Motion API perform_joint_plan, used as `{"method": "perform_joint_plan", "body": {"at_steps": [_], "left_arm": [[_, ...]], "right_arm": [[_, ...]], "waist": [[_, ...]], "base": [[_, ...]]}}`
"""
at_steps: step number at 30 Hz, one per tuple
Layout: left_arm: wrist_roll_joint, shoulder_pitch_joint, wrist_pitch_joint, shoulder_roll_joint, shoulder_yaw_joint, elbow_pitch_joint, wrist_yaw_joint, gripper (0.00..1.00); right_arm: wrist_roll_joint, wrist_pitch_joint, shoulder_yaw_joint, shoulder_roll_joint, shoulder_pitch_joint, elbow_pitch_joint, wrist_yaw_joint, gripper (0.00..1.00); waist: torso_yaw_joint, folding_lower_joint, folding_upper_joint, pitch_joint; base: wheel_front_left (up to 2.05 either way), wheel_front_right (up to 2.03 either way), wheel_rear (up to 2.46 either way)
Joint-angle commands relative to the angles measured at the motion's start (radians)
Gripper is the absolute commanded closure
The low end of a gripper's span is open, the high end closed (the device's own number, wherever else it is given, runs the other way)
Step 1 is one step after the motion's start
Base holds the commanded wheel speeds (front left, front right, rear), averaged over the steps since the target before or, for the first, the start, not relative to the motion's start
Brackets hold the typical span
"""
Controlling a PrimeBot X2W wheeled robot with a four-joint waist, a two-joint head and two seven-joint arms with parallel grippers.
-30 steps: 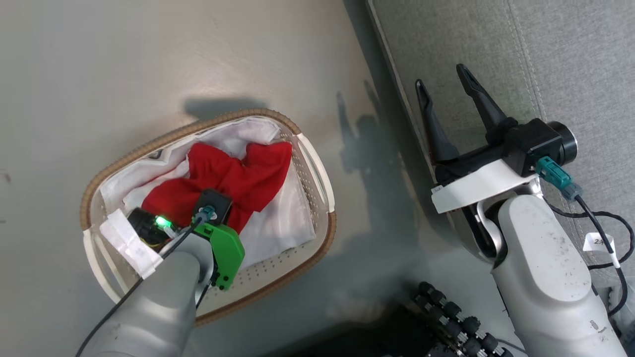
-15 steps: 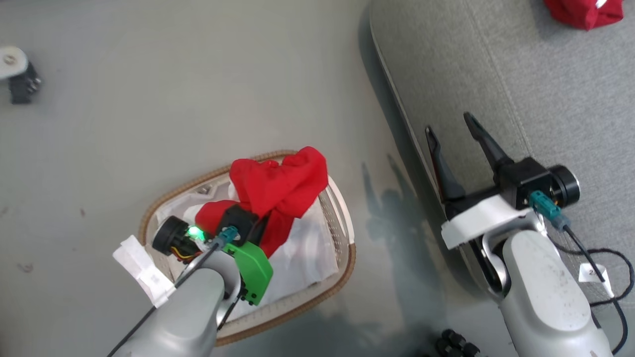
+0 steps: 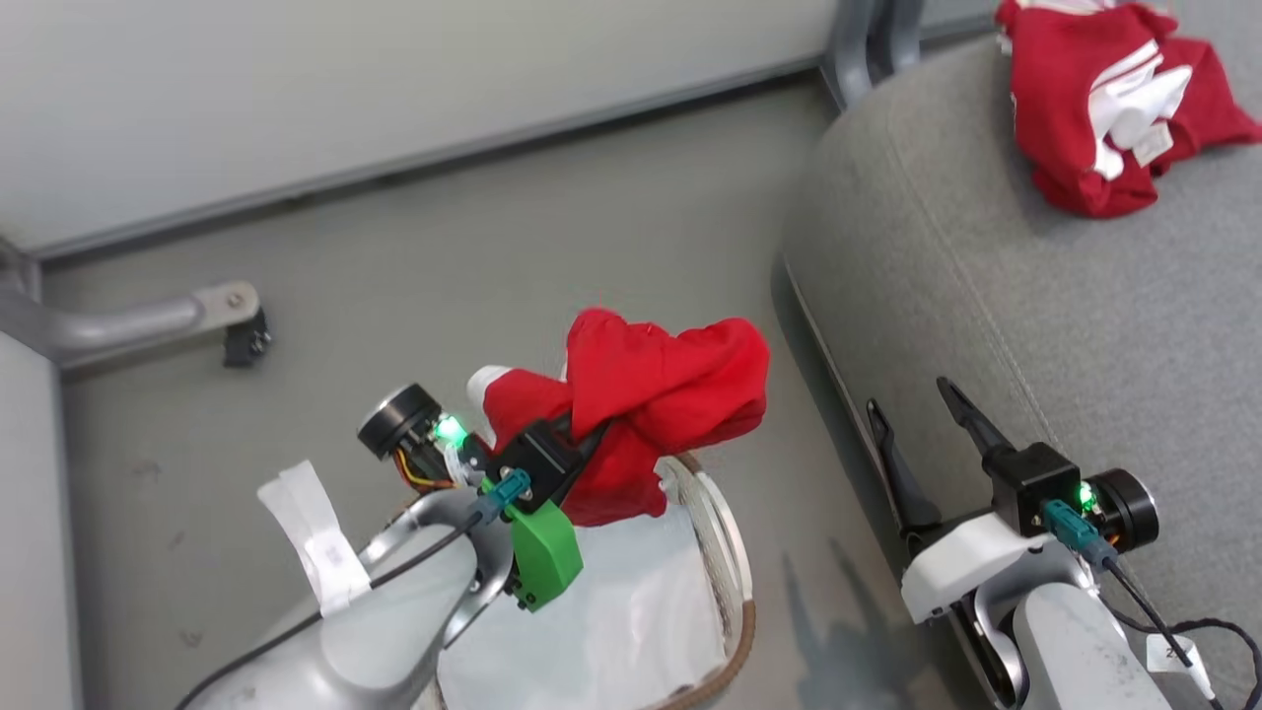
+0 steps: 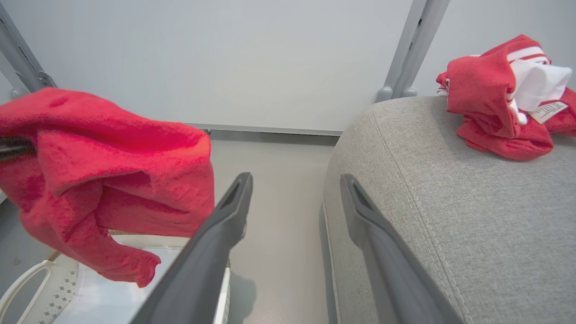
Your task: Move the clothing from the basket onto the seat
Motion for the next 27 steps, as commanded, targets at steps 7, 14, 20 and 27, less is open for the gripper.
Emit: {"method": "perform_joint_plan", "body": {"at_steps": [7,14,20,27], "left_arm": [[-0.038,-0.134,-0.003,0.082,-0.090,-0.087,-0.002,1.00],[-0.106,-0.326,0.000,0.143,-0.156,-0.156,-0.001,1.00],[-0.151,-0.443,0.011,0.165,-0.160,-0.187,-0.001,1.00],[-0.171,-0.511,0.009,0.154,-0.158,-0.190,-0.001,1.00]], "right_arm": [[-0.012,0.000,0.007,-0.004,0.046,-0.008,-0.001,0.00],[0.006,0.000,0.065,-0.004,0.021,-0.026,-0.001,0.00],[0.034,0.000,0.130,-0.004,-0.012,-0.062,-0.001,0.00],[0.070,0.000,0.260,-0.004,-0.077,-0.092,-0.001,0.00]], "waist": [[0.084,0.0001,0.0000,-0.232],[0.091,0.0001,0.0000,-0.269],[0.093,0.0001,0.0000,-0.279],[0.088,0.0001,0.0000,-0.283]], "base": [[0.00,0.00,0.00],[0.00,0.00,0.00],[0.00,0.00,0.00],[0.00,0.00,0.00]]}}
